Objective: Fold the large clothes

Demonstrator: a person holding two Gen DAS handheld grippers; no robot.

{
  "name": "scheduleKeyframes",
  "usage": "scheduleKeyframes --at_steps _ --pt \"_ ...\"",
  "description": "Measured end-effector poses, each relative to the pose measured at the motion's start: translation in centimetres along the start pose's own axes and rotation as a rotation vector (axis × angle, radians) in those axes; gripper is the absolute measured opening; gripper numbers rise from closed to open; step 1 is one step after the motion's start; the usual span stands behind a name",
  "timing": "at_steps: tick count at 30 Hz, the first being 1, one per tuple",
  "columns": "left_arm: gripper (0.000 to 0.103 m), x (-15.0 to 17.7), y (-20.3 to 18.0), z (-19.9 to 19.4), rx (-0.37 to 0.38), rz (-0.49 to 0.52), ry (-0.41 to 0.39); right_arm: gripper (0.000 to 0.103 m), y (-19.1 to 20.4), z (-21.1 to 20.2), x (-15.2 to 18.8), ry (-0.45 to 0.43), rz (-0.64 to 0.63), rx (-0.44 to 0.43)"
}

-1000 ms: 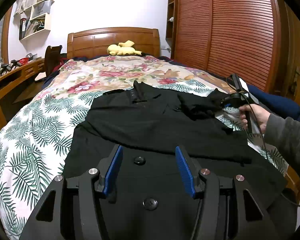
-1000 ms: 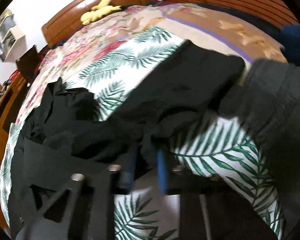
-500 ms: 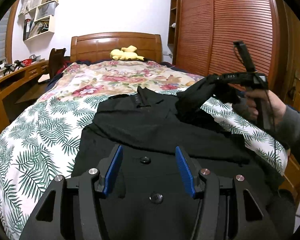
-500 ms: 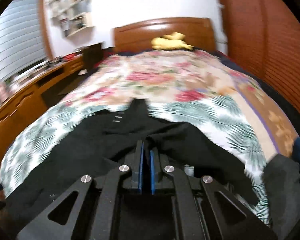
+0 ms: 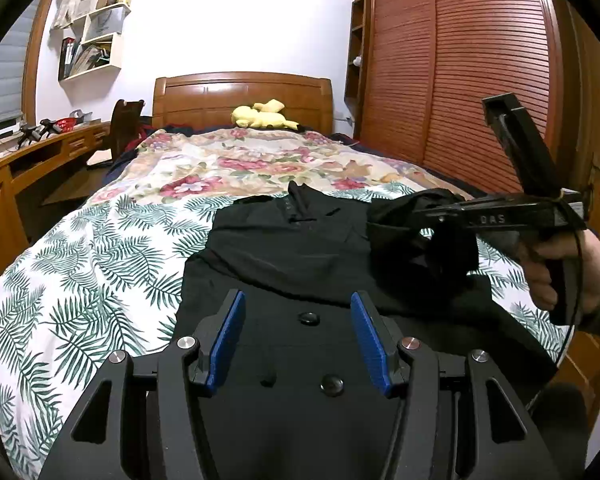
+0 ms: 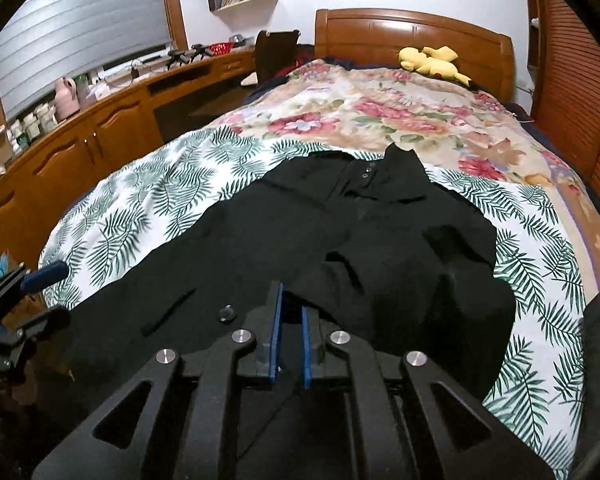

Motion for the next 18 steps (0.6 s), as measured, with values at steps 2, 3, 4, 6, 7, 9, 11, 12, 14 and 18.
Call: scheduleKeyframes --at_steps 2,3,4,6,7,9,11,12,14,18 --pt "0.057 0.0 0.1 0.0 0.000 -0.001 -0.001 0.038 0.5 -0.6 0.1 0.010 0.008 -0.014" --pt "0.057 0.1 0.2 0.1 0.000 -0.002 -0.002 0.044 0.7 -0.9 0.0 0.010 0.010 -0.014" --pt "0.057 0.1 0.3 0.1 0.002 -0.002 -0.001 0.044 0.8 -1.0 -0.1 0.010 0.010 -0.009" --pt "0.057 0.2 0.3 0.2 0.005 -0.003 -0.001 0.044 0.9 -1.4 0.0 0.013 0.006 -0.006" --pt "0.057 0.2 0.2 0.2 0.007 -0.002 -0.001 0.044 0.9 -1.6 0.2 0.016 0.004 -0.006" --pt "0.057 0.2 0.2 0.3 0.009 0.003 0.001 0.044 0.9 -2.0 0.8 0.036 0.002 -0.012" --pt "0.057 0.2 0.1 0.4 0.013 0.007 0.004 0.044 0.9 -2.3 1.4 0.035 -0.001 -0.005" --pt "0.057 0.2 0.1 0.4 0.018 0.008 0.005 0.044 0.8 -2.5 1.7 0.035 -0.003 0.001" --pt "0.057 0.3 -0.1 0.5 0.028 0.011 0.008 0.044 0.5 -3.0 2.5 0.039 0.002 -0.006" --pt "0.057 0.4 -0.8 0.8 0.043 0.026 0.020 0.044 -1.0 -3.9 3.7 0.002 0.006 0.036"
Point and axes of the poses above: each gripper's, at about its wrist camera, not at the fingertips, and z roughly the way its jaws point, y to its left, x to its underside, the point moved 7 cm from there along z, roughly the way its jaws point, and after that the axes turned 11 degrees about z, right-handed, at the moved point
